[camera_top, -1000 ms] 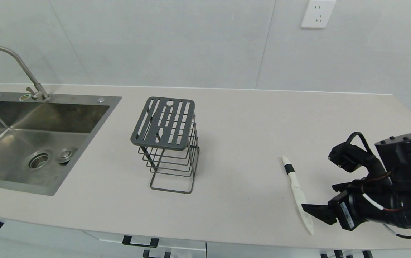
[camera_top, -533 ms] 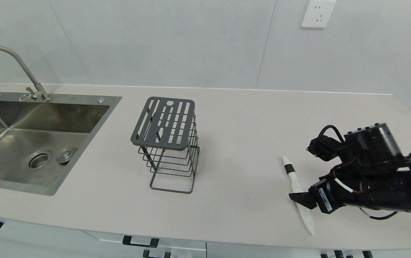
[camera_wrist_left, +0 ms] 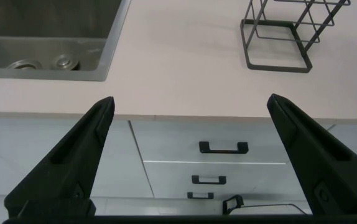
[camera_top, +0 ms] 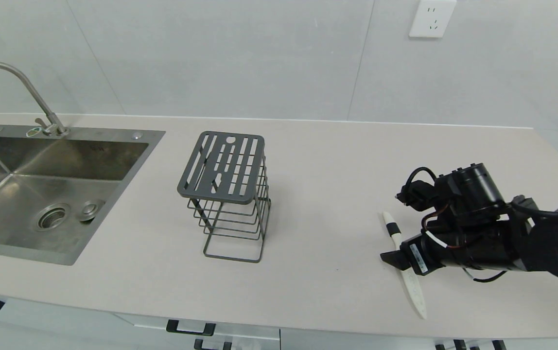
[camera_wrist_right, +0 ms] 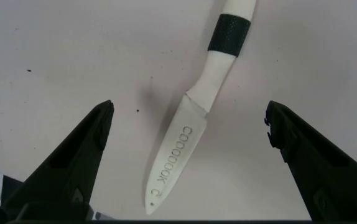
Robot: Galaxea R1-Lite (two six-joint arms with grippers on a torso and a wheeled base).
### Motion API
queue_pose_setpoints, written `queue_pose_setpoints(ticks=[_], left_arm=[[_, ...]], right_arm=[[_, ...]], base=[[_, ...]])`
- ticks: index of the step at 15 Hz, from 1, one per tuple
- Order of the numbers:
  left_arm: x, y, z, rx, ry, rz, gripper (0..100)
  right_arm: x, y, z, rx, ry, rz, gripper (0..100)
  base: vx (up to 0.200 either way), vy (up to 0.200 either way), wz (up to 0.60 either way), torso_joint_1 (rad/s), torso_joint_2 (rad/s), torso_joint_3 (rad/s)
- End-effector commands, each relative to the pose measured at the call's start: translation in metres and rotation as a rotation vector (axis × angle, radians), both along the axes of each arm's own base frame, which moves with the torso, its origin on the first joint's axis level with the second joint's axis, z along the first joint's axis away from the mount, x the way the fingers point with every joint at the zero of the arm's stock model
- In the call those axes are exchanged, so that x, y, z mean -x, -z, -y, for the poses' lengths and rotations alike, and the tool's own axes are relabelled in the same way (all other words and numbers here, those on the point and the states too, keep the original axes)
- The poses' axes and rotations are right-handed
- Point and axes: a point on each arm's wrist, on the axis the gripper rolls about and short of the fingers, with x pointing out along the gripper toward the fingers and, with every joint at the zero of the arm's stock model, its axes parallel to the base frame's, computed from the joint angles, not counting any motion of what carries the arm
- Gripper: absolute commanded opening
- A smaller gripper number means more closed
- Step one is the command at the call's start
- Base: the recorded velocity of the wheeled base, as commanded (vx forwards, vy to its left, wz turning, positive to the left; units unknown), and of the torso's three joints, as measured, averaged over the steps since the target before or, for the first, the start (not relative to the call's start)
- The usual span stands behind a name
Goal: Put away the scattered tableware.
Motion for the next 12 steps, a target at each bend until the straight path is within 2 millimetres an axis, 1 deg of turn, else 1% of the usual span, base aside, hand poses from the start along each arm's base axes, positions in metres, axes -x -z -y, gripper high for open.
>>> queue_pose_setpoints(ticks=[1, 3, 5, 8, 12], left_arm=[[0.000, 0.000, 0.000, 0.000, 0.000, -0.001, 100], [0.000, 0.000, 0.000, 0.000, 0.000, -0.001, 100], [0.000, 0.000, 0.000, 0.000, 0.000, -0.001, 100], [0.000, 0.000, 0.000, 0.000, 0.000, -0.001, 100], [0.000, 0.000, 0.000, 0.000, 0.000, -0.001, 100]], right_arm=[[-0.001, 0.008, -0.001, 0.016, 0.000, -0.026, 100], [-0.003, 0.010, 0.000, 0.032, 0.016, -0.024, 100], [-0.003, 0.016, 0.001, 0.049, 0.027, -0.043, 100], [-0.011, 0.021, 0.001, 0.052, 0.037, -0.050, 100], [-0.010, 0.023, 0.002, 0.034, 0.054, -0.066, 100]], base=[[0.000, 0.000, 0.00, 0.000, 0.00, 0.000], [0.000, 0.000, 0.00, 0.000, 0.00, 0.000], [0.000, 0.000, 0.00, 0.000, 0.00, 0.000], [0.000, 0.000, 0.00, 0.000, 0.00, 0.000], [0.000, 0.000, 0.00, 0.000, 0.00, 0.000]])
